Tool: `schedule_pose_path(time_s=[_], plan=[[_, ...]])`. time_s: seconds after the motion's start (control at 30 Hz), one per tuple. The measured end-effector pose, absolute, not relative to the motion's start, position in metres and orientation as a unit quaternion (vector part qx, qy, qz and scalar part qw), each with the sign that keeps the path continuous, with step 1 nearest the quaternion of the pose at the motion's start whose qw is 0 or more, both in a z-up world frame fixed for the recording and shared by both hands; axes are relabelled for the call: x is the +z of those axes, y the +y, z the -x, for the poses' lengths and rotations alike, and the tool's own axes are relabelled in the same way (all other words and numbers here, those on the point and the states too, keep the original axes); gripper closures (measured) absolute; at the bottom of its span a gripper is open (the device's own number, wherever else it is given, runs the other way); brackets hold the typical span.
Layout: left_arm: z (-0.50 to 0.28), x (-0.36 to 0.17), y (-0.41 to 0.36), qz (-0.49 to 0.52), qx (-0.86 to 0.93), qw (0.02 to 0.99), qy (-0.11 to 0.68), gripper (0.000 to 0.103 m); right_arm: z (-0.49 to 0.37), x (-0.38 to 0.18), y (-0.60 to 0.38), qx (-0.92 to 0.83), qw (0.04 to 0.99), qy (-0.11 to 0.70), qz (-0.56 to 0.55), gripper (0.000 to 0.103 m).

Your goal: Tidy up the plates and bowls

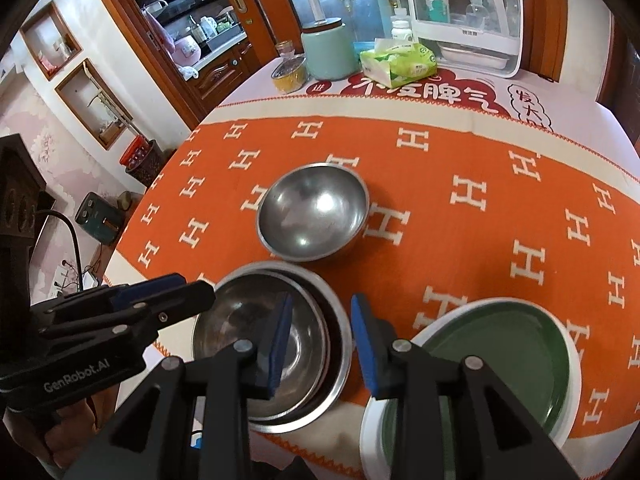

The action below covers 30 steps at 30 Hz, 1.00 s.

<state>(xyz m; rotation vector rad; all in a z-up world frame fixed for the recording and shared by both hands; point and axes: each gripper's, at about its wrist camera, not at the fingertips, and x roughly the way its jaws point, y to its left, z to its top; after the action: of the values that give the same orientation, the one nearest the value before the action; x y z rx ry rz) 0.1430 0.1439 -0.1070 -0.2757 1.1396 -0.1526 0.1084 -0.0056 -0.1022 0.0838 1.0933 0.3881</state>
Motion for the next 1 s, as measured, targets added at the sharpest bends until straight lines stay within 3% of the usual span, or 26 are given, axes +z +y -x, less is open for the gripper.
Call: schedule_pose_path(time_s=[0.33, 0.47, 1.0], plan=[[-0.174, -0.105, 0.146, 0.144, -0.069, 0.856, 0.491, 0.066, -0.142, -0.108, 0.001, 0.191, 0.84, 0.507, -0.008, 0.072], [-0.189, -0.116, 0.15, 0.162, -0.07, 0.853, 0.491, 0.054, -0.151, -0.116, 0.005, 0.201, 0.838, 0.508, 0.006, 0.072], [-0.239, -0.193, 0.147, 0.148, -0.038, 0.796, 0.585, 0.054, -0.183, -0.159, 0.004, 0.201, 0.817, 0.54, -0.01, 0.072]])
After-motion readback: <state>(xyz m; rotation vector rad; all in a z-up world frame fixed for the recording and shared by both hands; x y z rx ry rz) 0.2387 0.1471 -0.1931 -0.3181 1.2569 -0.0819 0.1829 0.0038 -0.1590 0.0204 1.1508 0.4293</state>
